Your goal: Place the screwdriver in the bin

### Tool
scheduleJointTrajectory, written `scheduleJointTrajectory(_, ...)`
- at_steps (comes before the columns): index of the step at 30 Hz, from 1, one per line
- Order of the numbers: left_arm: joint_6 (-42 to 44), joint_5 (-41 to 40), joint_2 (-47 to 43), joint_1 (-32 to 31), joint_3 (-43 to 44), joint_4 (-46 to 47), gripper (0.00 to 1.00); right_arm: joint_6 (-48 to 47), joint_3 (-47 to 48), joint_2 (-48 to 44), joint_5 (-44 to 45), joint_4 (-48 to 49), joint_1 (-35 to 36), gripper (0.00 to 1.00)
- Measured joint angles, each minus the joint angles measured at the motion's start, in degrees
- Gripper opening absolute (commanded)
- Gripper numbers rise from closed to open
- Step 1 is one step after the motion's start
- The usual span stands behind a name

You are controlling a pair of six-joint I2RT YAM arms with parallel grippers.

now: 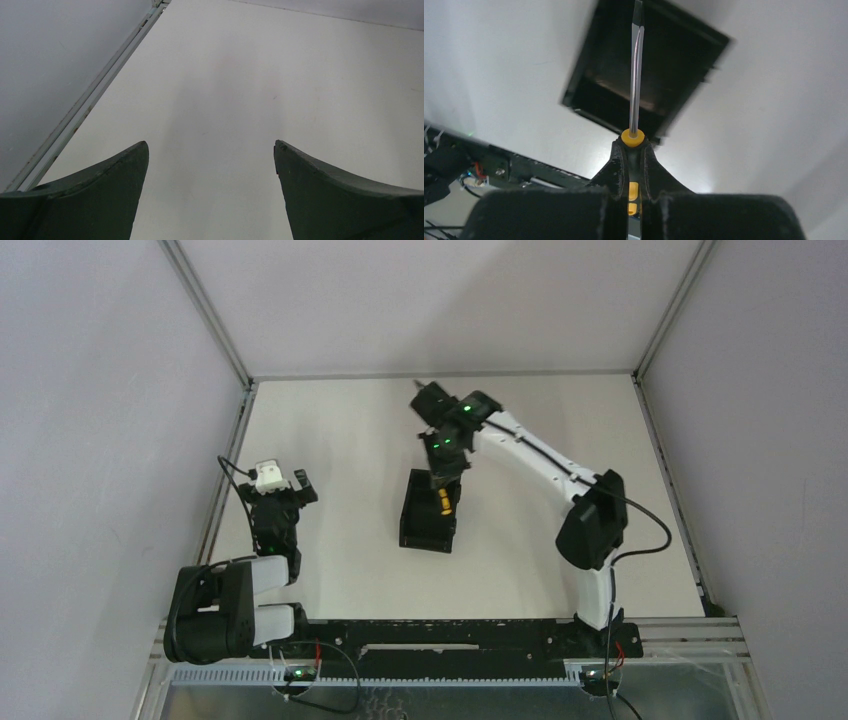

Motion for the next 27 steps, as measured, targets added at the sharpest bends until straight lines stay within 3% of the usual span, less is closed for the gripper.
scheduleJointTrajectory(4, 0.0, 0.0, 0.0, 0.0, 0.0, 0.0, 1.0, 0.0, 2.5, 3.0, -1.0, 0.6, 4.2, 0.0)
scheduleJointTrajectory(14, 0.0, 0.0, 0.0, 0.0, 0.0, 0.0, 1.0, -0.1, -3.0, 5.9, -0.8, 3.8, 3.7, 0.0)
scheduleJointTrajectory(17, 0.0, 0.0, 0.0, 0.0, 0.0, 0.0, 1.0, -0.1, -5.7, 8.1, -0.8, 5.2, 3.7, 0.12)
scheduleJointTrajectory(19, 0.0, 0.0, 0.0, 0.0, 0.0, 0.0, 1.0, -0.1, -6.7, 9.5, -0.6, 5.9, 3.8, 0.28)
scheduleJointTrajectory(22, 0.0, 0.0, 0.0, 0.0, 0.0, 0.0, 1.0, -0.2, -7.6, 11.1, 0.0, 7.4, 3.8, 0.42)
scheduleJointTrajectory(27, 0.0, 0.0, 0.0, 0.0, 0.0, 0.0, 1.0, -0.1, -7.8, 11.3, 0.7, 9.1, 3.8, 0.47)
